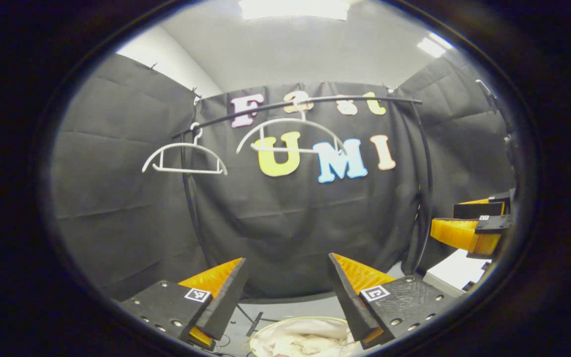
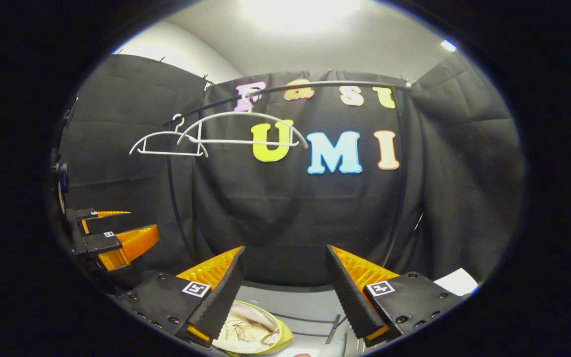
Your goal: Grasp the clothes on the hanger with both hands and then place them into the laundry hamper below.
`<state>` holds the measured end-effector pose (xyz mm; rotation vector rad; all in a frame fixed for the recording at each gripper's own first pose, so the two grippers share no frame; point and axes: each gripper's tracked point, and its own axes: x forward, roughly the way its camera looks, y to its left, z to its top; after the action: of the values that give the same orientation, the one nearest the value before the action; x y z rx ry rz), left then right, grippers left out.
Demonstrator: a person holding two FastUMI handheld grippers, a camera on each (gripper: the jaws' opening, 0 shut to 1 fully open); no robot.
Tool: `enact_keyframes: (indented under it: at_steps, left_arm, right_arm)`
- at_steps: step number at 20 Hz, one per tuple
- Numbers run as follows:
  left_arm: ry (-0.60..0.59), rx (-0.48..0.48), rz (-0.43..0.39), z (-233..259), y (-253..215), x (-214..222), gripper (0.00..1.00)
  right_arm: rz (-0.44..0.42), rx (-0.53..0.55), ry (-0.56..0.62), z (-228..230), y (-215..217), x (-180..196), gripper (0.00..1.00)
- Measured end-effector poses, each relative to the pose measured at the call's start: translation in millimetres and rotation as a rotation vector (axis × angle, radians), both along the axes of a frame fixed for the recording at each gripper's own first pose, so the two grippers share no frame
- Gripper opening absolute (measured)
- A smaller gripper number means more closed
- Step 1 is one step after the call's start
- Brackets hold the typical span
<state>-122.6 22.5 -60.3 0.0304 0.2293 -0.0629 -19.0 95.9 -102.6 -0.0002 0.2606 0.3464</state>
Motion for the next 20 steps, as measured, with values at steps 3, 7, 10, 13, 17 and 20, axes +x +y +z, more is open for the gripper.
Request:
enact_keyframes:
  at_steps: [3, 7, 10, 13, 17, 20]
  left_arm:
    - [-0.054, -0.018, -0.006, 37, -22, -8, 0.94]
    - [-0.091, -0.032, 0.002, 65, -31, -23, 0.94]
    - [-0.097, -0.056, -0.009, 82, -35, -23, 0.94]
    - [-0.137, -0.048, -0.025, 104, -36, -27, 0.94]
    - [-0.183, -0.039, -0.049, 126, -24, -39, 0.94]
    - [-0.200, -0.043, -0.061, 138, -16, -51, 0.94]
  right_arm:
    - [-0.029, -0.014, -0.068, 27, -35, -2, 0.94]
    - [-0.049, -0.001, -0.121, 55, -66, -11, 0.94]
    - [-0.091, 0.017, -0.133, 71, -86, -14, 0.94]
    - [-0.133, 0.014, -0.152, 86, -100, -22, 0.94]
    - [-0.182, 0.014, -0.172, 99, -108, -38, 0.95]
    - [-0.208, 0.013, -0.185, 107, -110, -48, 0.94]
